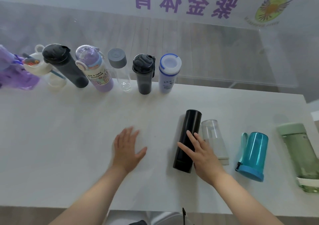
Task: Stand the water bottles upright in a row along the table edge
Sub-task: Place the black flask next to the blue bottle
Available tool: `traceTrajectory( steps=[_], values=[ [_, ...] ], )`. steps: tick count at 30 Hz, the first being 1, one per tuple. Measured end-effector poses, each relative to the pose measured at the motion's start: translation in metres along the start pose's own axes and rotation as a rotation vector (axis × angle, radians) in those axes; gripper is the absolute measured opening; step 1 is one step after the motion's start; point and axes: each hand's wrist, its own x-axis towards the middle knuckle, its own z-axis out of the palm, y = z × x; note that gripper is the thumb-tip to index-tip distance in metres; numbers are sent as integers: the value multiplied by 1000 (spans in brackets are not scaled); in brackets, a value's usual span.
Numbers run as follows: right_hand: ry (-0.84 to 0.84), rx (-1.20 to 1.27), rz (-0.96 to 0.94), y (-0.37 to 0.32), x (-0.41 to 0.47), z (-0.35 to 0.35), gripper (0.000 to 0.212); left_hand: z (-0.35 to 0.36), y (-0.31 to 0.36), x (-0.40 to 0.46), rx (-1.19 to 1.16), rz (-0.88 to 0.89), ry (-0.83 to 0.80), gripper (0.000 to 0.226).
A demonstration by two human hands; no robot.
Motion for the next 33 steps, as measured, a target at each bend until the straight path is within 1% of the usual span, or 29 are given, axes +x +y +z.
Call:
traceTrajectory(
  steps=[2, 3, 4, 5, 6, 10, 13, 17, 21, 27, 29, 31, 33],
  values=[
    [18, -11, 5, -3, 1, 2, 97, 5, 25, -7, -89, 226, -44, 70],
    [22, -14, 3, -4, 1, 2, 96, 6, 41, -12, -151, 323, -101, 70],
    [27, -22, -3, -4, 2, 2, 96, 5, 58, -16, -208, 382, -192, 72],
    [30, -29, -7, -4, 2, 3, 95, 5, 72, -20, -255, 409, -285, 75],
    [35, -32, -11, -2, 2, 4, 95, 5, 83, -23, -296, 414, -339, 78],
    [84, -4, -17, 3, 1, 6, 91, 5, 97, -29, -442, 326, -393, 84],
    [126, 51, 2, 0, 3, 4, 86, 2, 102, -33, -530, 286, -364, 82],
    [182, 229, 38, -5, 1, -6, 76, -12, 108, -35, -654, 259, -272, 76],
    [245, 367, 74, -4, -4, -18, 78, -30, 116, -32, -727, 277, -211, 70],
    [269, 536, 170, -5, -9, -43, 80, -60, 141, -24, -741, 294, -96, 55],
    [281, 610, 188, -4, -9, -50, 78, -71, 149, -19, -737, 318, -82, 51],
    [284, 709, 195, -5, -10, -60, 75, -80, 156, -13, -735, 354, -91, 52],
    [256, 813, 185, -5, -11, -70, 63, -86, 161, -8, -729, 395, -130, 57]
  ],
)
